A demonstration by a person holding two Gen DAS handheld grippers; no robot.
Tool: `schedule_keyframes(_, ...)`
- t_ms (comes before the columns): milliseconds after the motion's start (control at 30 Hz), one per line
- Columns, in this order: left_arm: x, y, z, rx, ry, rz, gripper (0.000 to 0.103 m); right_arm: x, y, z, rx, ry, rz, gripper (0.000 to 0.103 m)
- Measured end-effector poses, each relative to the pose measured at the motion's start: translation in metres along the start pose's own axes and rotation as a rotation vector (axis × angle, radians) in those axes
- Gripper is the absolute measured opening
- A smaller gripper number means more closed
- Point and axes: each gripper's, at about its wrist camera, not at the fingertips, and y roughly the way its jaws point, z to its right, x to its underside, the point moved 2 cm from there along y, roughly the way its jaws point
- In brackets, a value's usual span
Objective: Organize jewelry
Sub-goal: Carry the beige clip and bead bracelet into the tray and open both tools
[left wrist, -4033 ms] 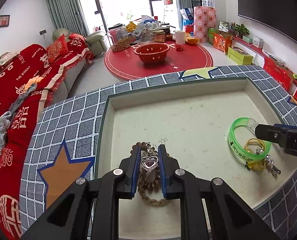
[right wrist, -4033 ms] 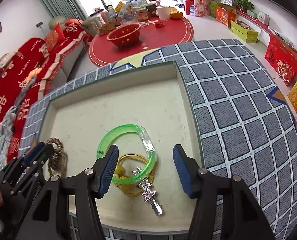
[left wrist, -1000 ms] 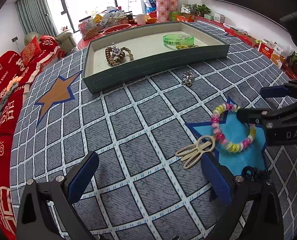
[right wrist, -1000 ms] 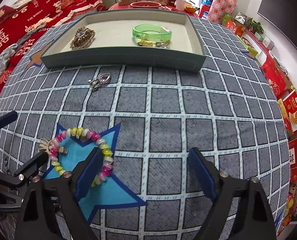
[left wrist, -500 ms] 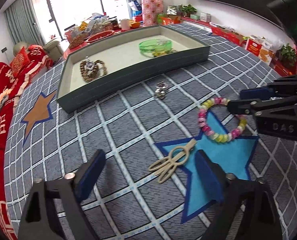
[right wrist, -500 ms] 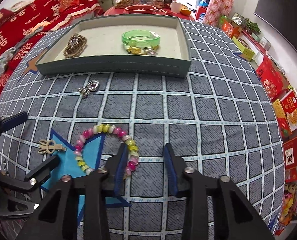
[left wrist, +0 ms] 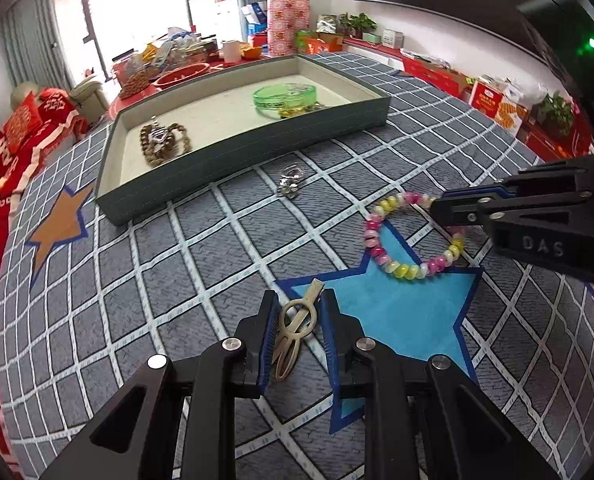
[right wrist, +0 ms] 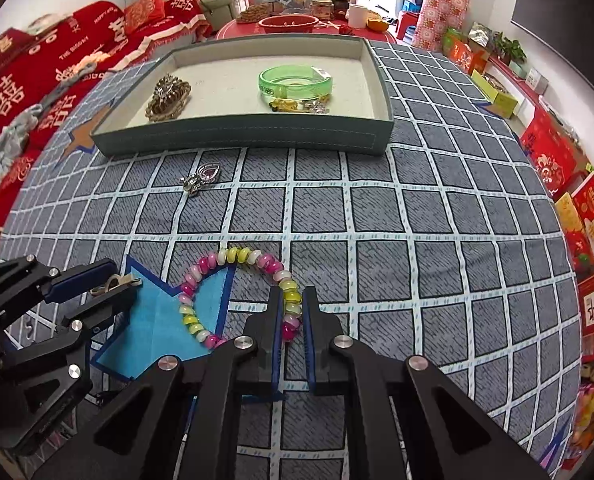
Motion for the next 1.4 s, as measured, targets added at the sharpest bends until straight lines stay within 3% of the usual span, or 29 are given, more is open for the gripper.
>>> schedule_keyframes(467, -0.006, -0.032, -0.038, -0.062, -0.200, 0.077, 0.035, -0.009, -0.034, 0.008, -0.047, 0.036, 0.071, 0.010)
schedule_keyframes(767, -0.023, -0.050, -0.057, -0.093, -0.268, 0.132, 0.035, -0.026, -0.056, 0.007, -0.086, 0.050, 0.119, 0.010)
schedule_keyframes(1100, -0.058, -0.060, -0.080, -0.128, -0.281, 0.180, 0.035, -0.073, -0.068, 0.017, -0.101, 0.075, 0.170, 0.010)
schedule_keyframes(1400, -0.107, -0.051, -0.102, -0.162, -0.295, 0.207, 0.035, -0.133, -0.055, 0.026, -0.129, 0.126, 0.172, 0.010)
